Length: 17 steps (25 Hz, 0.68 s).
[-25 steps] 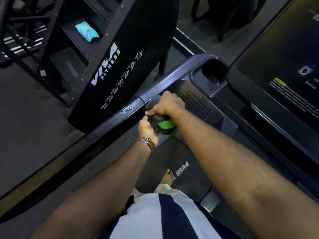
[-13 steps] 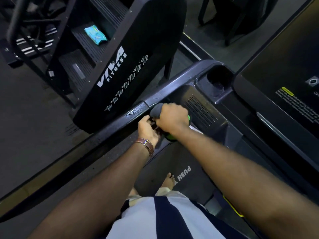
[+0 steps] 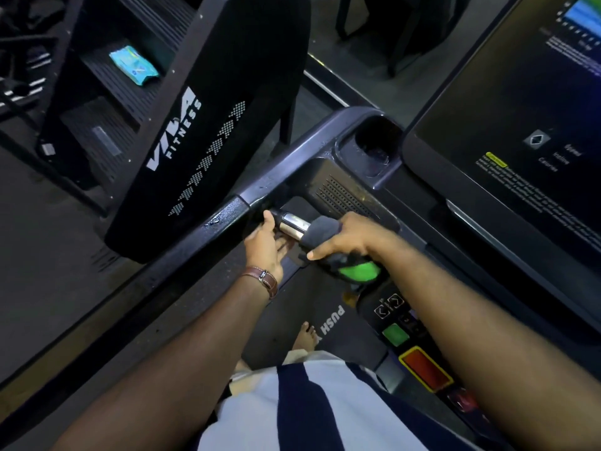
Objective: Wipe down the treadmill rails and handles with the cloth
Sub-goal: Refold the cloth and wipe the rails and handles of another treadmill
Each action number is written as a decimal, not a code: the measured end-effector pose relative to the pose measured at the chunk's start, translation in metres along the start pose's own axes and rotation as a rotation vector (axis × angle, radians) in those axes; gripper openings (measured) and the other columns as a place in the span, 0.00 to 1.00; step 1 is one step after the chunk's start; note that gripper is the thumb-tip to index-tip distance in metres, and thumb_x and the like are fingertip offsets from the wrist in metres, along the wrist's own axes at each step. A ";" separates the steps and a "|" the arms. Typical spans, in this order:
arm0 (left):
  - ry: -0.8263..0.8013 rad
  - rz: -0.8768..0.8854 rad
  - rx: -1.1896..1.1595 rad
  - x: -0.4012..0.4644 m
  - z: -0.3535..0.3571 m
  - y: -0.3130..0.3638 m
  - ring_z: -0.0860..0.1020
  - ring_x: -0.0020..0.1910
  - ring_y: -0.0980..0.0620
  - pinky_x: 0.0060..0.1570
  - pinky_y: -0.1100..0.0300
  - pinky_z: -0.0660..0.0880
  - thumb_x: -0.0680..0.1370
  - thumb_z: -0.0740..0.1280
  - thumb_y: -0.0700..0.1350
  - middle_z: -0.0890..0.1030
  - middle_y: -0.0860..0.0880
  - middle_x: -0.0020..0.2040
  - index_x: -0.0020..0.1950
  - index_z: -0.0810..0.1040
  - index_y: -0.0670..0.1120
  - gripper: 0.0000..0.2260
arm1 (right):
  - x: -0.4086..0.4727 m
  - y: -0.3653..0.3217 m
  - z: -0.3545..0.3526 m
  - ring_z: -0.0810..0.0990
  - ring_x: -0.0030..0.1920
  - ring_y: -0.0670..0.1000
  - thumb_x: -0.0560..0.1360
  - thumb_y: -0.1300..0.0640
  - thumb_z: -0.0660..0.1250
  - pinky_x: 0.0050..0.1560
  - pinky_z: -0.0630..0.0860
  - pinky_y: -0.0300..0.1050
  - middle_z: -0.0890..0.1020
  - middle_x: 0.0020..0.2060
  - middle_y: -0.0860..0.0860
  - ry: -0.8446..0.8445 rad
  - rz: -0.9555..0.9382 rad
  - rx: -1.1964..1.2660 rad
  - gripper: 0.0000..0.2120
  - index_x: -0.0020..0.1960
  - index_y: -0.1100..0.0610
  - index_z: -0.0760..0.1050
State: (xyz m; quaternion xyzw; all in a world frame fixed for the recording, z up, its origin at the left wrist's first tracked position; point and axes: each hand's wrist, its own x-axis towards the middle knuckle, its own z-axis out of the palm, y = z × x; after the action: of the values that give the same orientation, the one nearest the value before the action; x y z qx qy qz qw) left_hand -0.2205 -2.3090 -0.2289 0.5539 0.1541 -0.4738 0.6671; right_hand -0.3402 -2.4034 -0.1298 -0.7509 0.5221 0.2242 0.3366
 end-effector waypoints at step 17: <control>0.328 0.669 0.530 -0.003 -0.014 0.021 0.81 0.37 0.50 0.45 0.53 0.79 0.77 0.62 0.52 0.83 0.50 0.35 0.37 0.83 0.49 0.15 | 0.017 -0.034 0.087 0.58 0.77 0.62 0.79 0.51 0.60 0.76 0.57 0.58 0.59 0.77 0.62 0.600 -0.673 -0.616 0.31 0.79 0.57 0.55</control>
State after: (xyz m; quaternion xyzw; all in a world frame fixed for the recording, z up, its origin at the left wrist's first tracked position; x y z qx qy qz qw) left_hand -0.2007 -2.2967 -0.2185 0.7926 -0.0563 -0.1612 0.5854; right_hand -0.3010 -2.3424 -0.1906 -0.9714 0.2361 0.0226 -0.0096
